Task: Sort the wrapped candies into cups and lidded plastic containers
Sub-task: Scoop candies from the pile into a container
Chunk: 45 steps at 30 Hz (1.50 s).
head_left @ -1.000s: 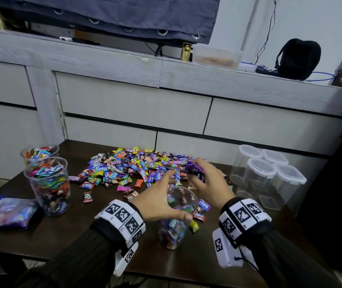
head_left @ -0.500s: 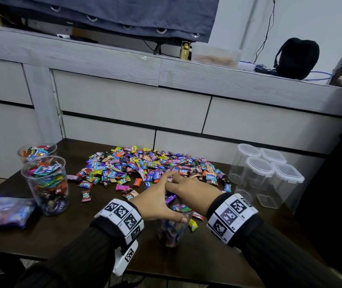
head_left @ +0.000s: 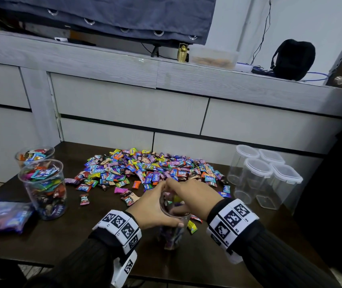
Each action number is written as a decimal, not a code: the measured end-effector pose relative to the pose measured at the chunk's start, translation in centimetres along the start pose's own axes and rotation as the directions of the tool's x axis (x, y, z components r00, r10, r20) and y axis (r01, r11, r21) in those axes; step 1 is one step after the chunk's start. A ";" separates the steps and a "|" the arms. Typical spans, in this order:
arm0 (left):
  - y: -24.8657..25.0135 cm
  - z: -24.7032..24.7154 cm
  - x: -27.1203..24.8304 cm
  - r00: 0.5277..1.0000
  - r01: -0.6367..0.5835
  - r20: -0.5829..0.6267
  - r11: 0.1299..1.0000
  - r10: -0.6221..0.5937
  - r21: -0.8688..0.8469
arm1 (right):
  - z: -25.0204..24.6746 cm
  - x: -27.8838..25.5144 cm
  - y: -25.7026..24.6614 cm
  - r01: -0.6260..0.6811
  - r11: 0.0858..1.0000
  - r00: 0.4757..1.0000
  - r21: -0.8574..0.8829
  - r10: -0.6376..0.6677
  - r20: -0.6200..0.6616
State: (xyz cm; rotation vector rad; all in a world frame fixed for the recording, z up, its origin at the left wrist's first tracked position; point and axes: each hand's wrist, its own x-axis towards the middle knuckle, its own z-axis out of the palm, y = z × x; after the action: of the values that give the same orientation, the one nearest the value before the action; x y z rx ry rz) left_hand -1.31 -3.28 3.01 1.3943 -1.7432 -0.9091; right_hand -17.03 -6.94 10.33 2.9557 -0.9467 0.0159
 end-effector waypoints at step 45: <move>-14.1 -4.1 7.7 0.832 0.358 0.014 0.557 -0.555 0.750 | 16.3 7.6 7.1 -0.522 0.829 0.833 0.201 0.445 0.329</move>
State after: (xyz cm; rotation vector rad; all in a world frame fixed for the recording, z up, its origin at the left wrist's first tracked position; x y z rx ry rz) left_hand 7.69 -13.54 -6.33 2.4586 -2.0859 -0.6752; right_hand -14.97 -17.75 -5.58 2.9018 -1.8733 -0.2659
